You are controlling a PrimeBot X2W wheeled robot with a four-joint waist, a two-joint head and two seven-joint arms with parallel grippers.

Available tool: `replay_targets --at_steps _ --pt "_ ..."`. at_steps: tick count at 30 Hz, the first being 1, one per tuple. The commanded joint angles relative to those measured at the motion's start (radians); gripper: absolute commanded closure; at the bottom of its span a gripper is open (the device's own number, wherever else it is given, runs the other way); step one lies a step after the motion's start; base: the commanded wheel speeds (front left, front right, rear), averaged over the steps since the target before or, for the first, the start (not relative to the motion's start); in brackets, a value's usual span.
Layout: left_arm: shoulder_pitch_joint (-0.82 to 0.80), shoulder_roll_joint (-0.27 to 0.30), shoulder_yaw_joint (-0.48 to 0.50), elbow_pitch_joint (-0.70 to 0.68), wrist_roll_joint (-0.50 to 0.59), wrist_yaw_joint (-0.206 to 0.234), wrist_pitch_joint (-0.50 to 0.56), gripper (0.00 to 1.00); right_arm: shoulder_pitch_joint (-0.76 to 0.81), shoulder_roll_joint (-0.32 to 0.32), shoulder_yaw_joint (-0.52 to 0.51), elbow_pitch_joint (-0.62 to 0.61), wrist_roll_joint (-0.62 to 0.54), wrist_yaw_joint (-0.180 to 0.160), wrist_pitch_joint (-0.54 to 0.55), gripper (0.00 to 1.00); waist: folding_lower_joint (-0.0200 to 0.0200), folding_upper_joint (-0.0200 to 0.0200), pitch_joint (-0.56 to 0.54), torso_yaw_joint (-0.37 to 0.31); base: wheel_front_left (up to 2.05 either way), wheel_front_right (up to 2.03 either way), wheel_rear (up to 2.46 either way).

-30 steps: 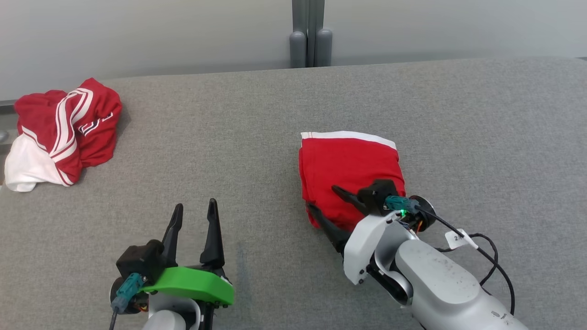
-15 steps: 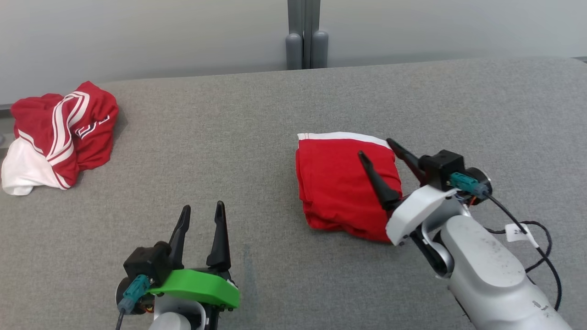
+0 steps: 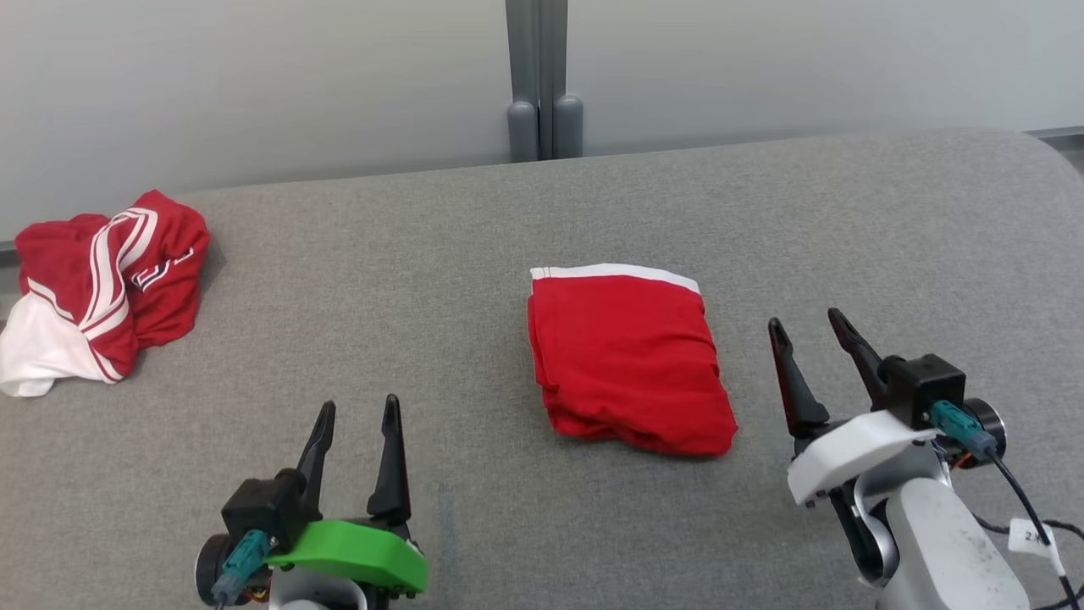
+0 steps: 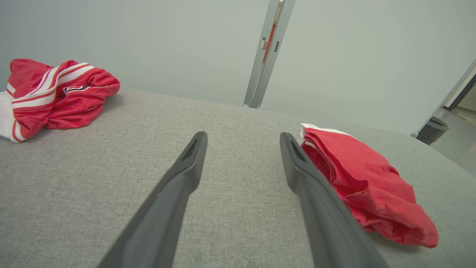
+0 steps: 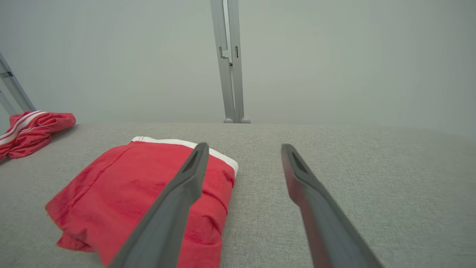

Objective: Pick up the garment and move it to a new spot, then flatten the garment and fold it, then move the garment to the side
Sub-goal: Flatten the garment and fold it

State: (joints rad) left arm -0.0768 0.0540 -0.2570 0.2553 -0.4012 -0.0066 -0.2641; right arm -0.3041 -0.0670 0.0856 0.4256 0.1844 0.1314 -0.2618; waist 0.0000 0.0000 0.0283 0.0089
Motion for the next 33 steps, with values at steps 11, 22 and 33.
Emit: replay_targets --at_steps 11,22,33 --pt "0.107 -0.003 0.065 -0.028 0.014 -0.009 0.000 0.00 0.183 0.015 -0.065 -0.123 -0.011 -0.001 -0.004 0.00 0.0000 0.0000 -0.036 -0.016 0.00 0.00 0.00" --pt "0.130 -0.003 0.071 -0.034 0.001 -0.001 0.000 0.00 0.216 0.015 -0.069 -0.131 0.012 -0.001 -0.004 0.00 0.0000 0.0000 -0.047 -0.008 0.00 0.00 0.00" --pt "0.126 -0.003 0.068 -0.035 0.001 0.006 0.000 0.00 0.208 0.015 -0.069 -0.121 0.003 -0.001 -0.004 0.00 0.0000 0.0000 -0.046 -0.007 0.00 0.00 0.00"
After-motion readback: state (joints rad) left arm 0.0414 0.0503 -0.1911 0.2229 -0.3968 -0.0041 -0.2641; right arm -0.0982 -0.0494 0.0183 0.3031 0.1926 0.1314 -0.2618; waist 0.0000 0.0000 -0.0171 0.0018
